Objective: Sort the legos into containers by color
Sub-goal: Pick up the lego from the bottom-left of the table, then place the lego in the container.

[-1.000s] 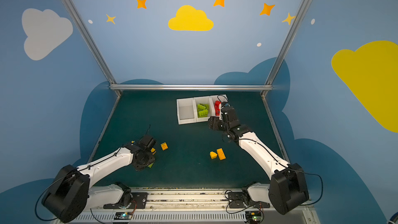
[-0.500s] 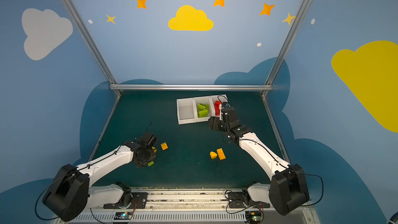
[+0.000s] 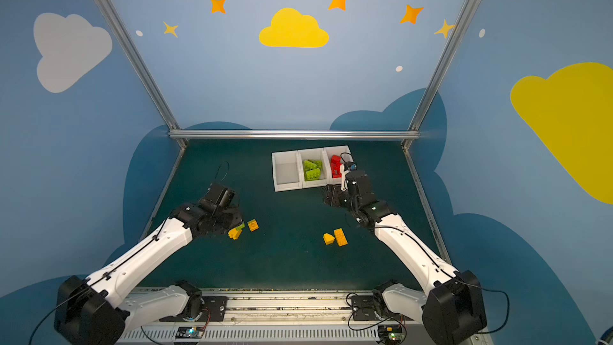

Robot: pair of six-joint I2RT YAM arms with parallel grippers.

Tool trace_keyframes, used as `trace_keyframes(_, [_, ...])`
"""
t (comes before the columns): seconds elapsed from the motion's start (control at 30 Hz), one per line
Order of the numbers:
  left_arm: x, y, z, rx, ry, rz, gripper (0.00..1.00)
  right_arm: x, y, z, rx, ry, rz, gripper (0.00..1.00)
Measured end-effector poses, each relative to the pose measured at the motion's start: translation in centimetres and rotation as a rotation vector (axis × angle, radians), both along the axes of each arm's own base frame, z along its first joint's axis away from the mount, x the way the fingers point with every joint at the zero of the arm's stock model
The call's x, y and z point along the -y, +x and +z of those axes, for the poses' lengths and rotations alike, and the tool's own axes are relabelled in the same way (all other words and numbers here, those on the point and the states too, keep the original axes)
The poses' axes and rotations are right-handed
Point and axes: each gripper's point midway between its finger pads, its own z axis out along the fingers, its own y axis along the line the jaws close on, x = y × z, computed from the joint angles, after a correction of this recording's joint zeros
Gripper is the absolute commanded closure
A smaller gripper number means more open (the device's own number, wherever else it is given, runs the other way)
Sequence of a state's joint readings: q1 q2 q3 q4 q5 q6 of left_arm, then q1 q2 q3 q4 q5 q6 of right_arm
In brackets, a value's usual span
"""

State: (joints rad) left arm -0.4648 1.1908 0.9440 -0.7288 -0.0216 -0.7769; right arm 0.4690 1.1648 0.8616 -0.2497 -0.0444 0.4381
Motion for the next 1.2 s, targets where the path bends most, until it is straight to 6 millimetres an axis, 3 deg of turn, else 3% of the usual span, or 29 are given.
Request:
trace_keyframes(0.3, [5.7, 7.8, 5.9, 0.082, -0.058, -0.150, 0.68, 0.7, -2.2, 1.3, 0.029, 0.041, 0.015, 0.19])
trace_keyframes(0.5, [10.2, 13.8, 8.0, 0.127, -0.119, -0.232, 0.68, 0.8, -3.6, 1.1, -0.003, 0.048, 0.039, 0.19])
trace_keyframes(0.8, [17.1, 22.4, 8.8, 0.195, -0.236, -0.346, 0.69, 1.1, -5.2, 0.0, -0.066, 0.031, 0.055, 0.19])
trace_keyframes(1.03, [21.1, 26.7, 8.9, 0.258, -0.327, -0.425, 0.69, 0.9, -5.5, -1.4, -0.131, 0.011, 0.071, 0.19])
trace_keyframes(1.2, [23.2, 29.0, 7.6, 0.293, -0.394, -0.456, 0.68, 0.7, -5.6, -1.6, -0.160, -0.008, 0.081, 0.19])
